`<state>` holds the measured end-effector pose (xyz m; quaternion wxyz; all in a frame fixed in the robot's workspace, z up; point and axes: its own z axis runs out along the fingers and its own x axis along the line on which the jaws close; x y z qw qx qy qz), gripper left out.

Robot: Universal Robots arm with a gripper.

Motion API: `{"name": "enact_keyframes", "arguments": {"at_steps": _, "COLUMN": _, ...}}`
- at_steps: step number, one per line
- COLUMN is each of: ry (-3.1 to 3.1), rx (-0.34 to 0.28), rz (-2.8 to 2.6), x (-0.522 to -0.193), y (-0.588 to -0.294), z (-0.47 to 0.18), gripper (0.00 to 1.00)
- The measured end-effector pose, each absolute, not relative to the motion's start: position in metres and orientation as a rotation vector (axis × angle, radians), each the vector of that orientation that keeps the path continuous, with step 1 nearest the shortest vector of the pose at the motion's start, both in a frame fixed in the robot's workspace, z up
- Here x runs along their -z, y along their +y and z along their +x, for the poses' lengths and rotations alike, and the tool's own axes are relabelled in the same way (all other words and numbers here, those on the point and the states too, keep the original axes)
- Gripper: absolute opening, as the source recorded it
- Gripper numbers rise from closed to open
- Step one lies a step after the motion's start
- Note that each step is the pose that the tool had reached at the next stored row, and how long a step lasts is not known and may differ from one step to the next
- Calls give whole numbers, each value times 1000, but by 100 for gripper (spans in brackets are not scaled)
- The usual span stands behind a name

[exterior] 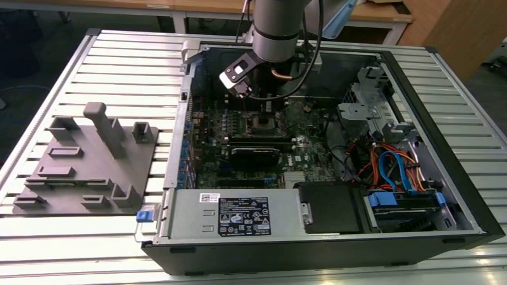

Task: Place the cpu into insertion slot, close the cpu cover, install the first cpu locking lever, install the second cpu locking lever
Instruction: 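Place the cpu into insertion slot, then close the cpu cover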

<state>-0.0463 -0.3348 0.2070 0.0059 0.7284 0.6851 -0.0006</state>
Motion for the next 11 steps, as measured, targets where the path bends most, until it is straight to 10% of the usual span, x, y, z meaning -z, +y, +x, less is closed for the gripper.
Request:
{"name": "enact_keyframes", "arguments": {"at_steps": 4, "ry": 2144, "rx": 2, "rz": 2280, "x": -207, "y": -335, "z": -46, "gripper": 11}}
{"name": "enact_keyframes", "arguments": {"at_steps": 11, "ry": 2146, "rx": 5, "rz": 2281, "x": -207, "y": -335, "z": -46, "gripper": 10}}
